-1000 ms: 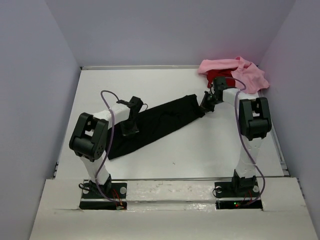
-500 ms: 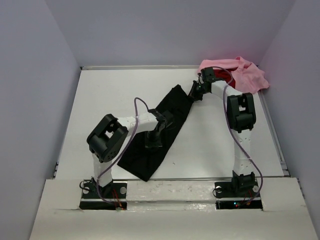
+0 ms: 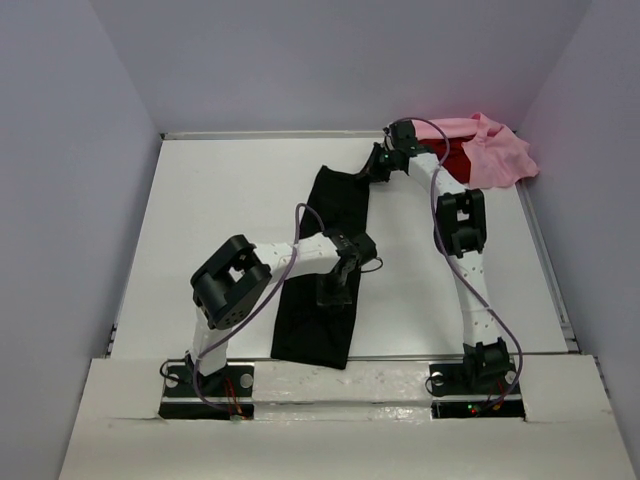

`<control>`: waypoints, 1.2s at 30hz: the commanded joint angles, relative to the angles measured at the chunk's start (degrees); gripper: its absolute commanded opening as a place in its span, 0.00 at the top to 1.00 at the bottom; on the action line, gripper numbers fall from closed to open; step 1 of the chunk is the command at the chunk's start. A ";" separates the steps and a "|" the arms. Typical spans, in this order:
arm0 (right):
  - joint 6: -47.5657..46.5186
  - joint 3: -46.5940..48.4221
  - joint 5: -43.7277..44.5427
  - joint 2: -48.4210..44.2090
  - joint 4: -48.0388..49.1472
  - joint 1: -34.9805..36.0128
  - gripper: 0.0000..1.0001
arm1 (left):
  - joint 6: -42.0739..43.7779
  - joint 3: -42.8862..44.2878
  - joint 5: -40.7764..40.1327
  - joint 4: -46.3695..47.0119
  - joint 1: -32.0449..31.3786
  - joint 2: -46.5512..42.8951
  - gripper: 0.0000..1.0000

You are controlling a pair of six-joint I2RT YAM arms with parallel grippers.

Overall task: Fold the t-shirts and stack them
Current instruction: Fold the tshirt

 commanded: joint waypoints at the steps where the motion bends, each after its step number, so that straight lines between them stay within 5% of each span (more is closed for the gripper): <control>1: -0.23 6.09 -0.93 2.41 -0.30 -0.07 1.00 | -1.97 2.08 1.07 -2.71 -1.95 0.00 1.00; 17: 0.39 8.11 -8.57 1.80 12.79 -0.07 1.00 | -0.22 8.93 2.93 -2.71 -6.35 5.19 1.00; 23: -4.88 -1.25 -7.44 -8.47 19.90 -0.07 0.74 | -2.67 19.80 -10.24 -11.56 -6.35 1.59 1.00; 27: -11.12 -4.10 -6.64 -18.74 19.13 -0.07 0.57 | -5.83 26.60 -29.01 -15.46 -7.32 -6.56 1.00; 31: -11.57 -10.15 -8.74 -29.01 17.37 -2.35 0.45 | -4.53 25.55 -36.54 -13.18 -5.48 -19.58 0.92; 36: -6.94 -26.65 -10.23 -43.53 10.43 -2.36 0.39 | 3.55 11.81 -29.27 -5.28 2.85 -29.51 0.34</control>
